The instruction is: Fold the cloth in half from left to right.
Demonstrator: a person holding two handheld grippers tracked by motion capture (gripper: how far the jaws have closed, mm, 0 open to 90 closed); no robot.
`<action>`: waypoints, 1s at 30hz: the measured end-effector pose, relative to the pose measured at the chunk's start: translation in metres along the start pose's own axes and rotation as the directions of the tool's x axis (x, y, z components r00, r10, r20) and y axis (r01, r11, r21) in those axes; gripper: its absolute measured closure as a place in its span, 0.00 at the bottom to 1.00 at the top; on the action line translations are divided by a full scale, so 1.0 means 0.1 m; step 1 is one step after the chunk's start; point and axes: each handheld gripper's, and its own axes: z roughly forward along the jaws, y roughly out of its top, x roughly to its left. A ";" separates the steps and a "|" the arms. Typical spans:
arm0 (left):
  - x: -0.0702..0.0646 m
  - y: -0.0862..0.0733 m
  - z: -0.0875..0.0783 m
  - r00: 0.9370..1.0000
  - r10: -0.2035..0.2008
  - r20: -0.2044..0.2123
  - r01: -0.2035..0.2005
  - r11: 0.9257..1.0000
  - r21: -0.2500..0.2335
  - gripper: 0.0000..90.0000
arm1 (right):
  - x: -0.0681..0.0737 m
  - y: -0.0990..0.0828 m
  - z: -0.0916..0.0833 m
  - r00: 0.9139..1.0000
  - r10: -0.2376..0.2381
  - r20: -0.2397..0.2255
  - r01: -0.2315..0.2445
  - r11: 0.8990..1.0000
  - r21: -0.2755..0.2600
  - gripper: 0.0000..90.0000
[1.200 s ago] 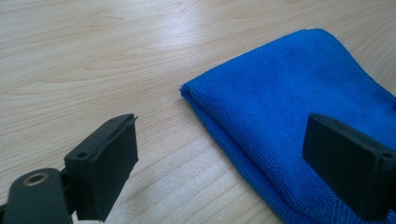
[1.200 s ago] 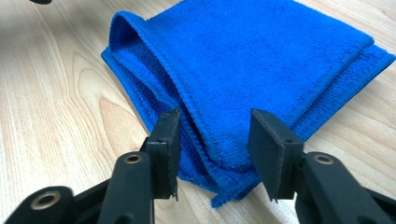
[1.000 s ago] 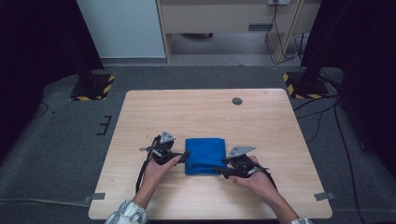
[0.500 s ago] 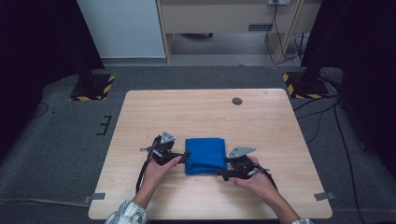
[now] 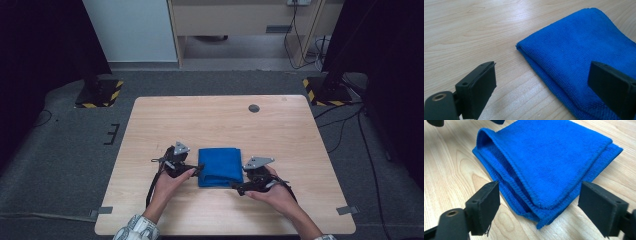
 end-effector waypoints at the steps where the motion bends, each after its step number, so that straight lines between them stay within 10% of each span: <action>1: 0.00 0.00 0.00 1.000 0.001 0.000 -0.001 1.000 0.001 0.08 | 0.00 0.00 0.00 1.000 0.003 0.001 -0.003 1.000 -0.001 0.18; 30: 0.02 0.02 -0.02 0.999 0.032 -0.039 -0.032 0.999 0.003 0.07 | -0.22 0.18 -0.19 0.996 0.059 0.060 -0.053 0.994 -0.095 0.06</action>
